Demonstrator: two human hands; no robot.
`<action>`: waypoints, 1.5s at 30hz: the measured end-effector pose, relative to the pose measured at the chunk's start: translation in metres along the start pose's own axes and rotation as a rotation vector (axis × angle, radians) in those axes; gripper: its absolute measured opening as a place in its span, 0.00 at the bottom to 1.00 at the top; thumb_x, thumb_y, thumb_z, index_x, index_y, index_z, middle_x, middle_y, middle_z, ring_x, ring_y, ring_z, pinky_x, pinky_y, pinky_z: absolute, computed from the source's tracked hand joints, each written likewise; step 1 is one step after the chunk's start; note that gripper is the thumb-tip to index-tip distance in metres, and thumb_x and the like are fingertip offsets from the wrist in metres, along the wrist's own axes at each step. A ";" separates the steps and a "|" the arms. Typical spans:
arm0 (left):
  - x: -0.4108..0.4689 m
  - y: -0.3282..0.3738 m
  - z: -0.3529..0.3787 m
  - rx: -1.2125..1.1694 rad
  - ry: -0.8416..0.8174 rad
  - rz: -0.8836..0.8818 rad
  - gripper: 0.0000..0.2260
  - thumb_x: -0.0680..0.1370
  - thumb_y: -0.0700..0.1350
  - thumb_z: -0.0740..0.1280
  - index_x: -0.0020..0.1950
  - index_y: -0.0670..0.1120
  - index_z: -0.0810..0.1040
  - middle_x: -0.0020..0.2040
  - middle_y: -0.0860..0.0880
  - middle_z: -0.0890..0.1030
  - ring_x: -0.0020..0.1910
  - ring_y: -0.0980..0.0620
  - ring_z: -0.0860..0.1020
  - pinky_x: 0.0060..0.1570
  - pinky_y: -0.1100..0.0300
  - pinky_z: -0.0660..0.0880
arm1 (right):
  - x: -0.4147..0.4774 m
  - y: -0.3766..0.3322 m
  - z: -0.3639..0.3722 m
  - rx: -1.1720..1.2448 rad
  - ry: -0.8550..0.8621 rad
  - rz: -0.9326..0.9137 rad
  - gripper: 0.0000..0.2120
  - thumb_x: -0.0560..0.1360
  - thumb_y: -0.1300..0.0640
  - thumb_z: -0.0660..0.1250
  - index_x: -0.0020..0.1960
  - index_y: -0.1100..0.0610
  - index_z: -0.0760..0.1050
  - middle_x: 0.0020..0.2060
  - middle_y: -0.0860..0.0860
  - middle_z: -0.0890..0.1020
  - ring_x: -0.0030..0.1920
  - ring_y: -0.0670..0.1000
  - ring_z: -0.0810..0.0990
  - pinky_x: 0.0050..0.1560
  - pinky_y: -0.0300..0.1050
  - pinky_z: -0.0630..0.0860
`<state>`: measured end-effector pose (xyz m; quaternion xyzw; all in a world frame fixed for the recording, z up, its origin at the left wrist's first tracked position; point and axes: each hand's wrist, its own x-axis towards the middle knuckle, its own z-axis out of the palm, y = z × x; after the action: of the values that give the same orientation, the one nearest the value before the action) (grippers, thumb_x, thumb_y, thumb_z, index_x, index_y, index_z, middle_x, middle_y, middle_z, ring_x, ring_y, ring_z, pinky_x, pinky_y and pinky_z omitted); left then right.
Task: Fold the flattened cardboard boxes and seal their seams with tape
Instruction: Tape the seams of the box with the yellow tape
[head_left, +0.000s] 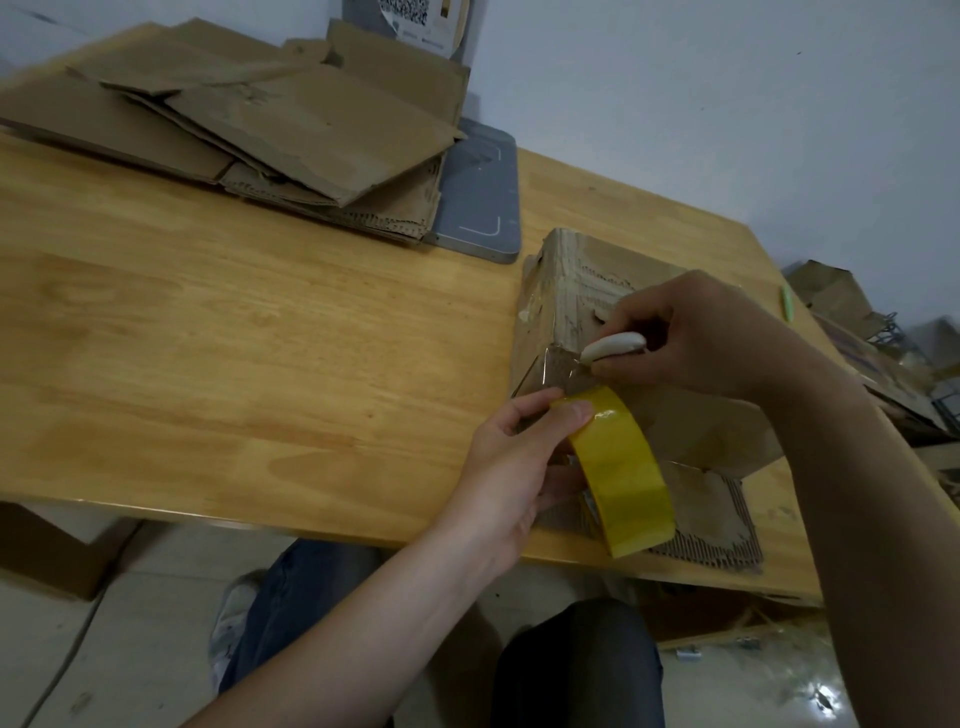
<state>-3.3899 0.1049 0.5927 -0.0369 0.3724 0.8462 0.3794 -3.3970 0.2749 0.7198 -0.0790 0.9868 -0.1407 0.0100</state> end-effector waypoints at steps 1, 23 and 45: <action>-0.001 0.000 0.000 -0.003 0.001 0.004 0.19 0.75 0.44 0.76 0.65 0.48 0.78 0.46 0.45 0.85 0.39 0.48 0.84 0.46 0.51 0.83 | 0.000 -0.003 -0.001 0.022 -0.014 -0.008 0.04 0.71 0.49 0.78 0.44 0.42 0.85 0.35 0.39 0.83 0.37 0.44 0.80 0.34 0.32 0.70; -0.004 -0.003 0.001 0.030 0.010 0.018 0.17 0.75 0.44 0.76 0.64 0.49 0.79 0.47 0.45 0.86 0.39 0.48 0.84 0.41 0.54 0.82 | 0.011 -0.007 0.008 -0.083 -0.100 0.003 0.03 0.72 0.52 0.78 0.45 0.47 0.87 0.33 0.39 0.83 0.35 0.40 0.80 0.34 0.34 0.72; -0.025 0.005 -0.008 0.185 0.090 0.099 0.15 0.76 0.46 0.76 0.62 0.52 0.80 0.41 0.47 0.83 0.36 0.49 0.79 0.41 0.55 0.81 | -0.020 0.012 0.024 0.121 0.080 -0.085 0.07 0.73 0.55 0.78 0.51 0.50 0.87 0.39 0.40 0.85 0.40 0.42 0.81 0.38 0.31 0.71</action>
<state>-3.3774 0.0822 0.5979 -0.0214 0.4668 0.8235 0.3216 -3.3785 0.2826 0.6938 -0.1145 0.9719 -0.2035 -0.0305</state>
